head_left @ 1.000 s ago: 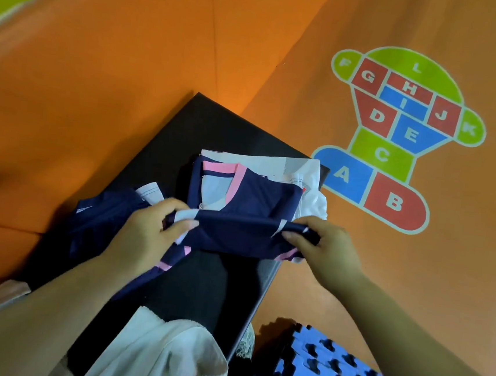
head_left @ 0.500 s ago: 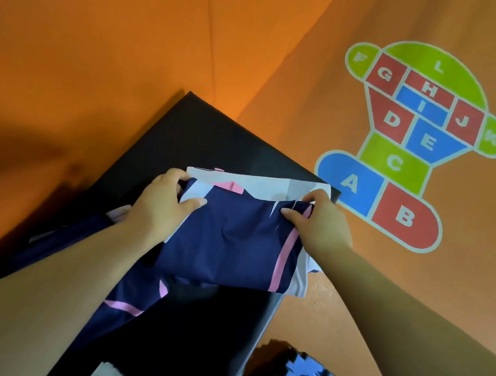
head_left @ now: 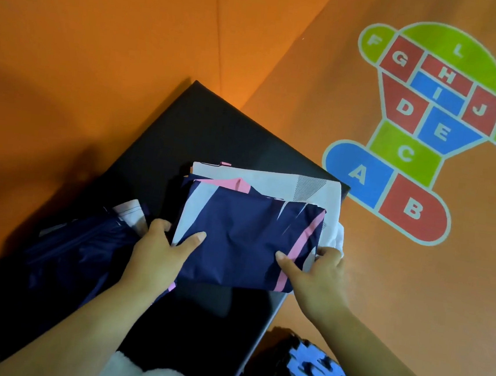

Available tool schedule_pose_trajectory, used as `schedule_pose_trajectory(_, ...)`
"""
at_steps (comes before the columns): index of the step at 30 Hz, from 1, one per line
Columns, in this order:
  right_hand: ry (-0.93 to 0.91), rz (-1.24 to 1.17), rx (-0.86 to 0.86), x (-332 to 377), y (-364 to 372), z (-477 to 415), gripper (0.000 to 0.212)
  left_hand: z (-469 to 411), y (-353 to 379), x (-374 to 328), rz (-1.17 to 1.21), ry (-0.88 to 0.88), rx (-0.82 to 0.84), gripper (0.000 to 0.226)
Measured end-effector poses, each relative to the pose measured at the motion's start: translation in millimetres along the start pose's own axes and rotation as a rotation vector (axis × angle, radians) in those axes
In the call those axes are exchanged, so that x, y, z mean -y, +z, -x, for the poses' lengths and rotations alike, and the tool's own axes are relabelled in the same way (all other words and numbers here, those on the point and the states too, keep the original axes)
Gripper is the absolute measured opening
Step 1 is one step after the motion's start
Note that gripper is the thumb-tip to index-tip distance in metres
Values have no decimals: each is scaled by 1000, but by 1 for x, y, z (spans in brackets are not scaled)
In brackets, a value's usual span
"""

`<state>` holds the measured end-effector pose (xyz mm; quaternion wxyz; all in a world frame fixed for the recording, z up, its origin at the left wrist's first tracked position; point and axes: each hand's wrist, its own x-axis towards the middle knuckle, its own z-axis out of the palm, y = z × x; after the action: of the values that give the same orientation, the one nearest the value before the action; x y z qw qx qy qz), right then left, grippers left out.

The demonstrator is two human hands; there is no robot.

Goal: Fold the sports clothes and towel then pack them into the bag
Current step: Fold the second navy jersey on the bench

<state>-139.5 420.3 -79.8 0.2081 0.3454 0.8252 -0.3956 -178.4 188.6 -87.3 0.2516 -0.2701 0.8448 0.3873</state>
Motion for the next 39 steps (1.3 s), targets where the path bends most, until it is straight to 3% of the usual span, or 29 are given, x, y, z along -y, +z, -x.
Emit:
schedule_pose_trajectory(4, 84, -51, 31, 3, 2, 4, 68, 5, -4, -3, -132, 14, -45, 54)
schedule_pose_trajectory(8, 125, -195, 52, 2, 1, 2, 82, 10, -8, -8, -193, 40, -92, 49)
schedule_pose_trajectory(12, 98, -176, 84, 8, -3, 4, 39, 14, -9, -12, -189, 37, -104, 49)
schedule_pose_trajectory(14, 83, -160, 120, 15, -6, 5, 27, 16, -10, -16, -170, 36, -110, 49)
schedule_pose_trajectory(18, 64, -276, 178, 28, -12, -4, 14, 10, -17, -28, -124, 25, -77, 46)
schedule_pose_trajectory(20, 48, -354, 181, 36, -17, -9, 21, 7, -24, -34, -60, 49, -44, 43)
schedule_pose_trajectory(26, -219, -394, 166, 47, -41, -14, 18, 9, -33, -55, 170, 337, -58, 45)
schedule_pose_trajectory(31, -244, -193, 83, 33, -43, -35, 11, 1, -11, -44, 145, 362, -43, 41)
schedule_pose_trajectory(35, -182, 124, 89, 21, -36, -47, 31, -2, 2, -26, -4, 310, 3, 43)
schedule_pose_trajectory(39, -219, 292, 30, 19, -39, -40, 26, 6, -7, -19, -48, 340, -51, 32)
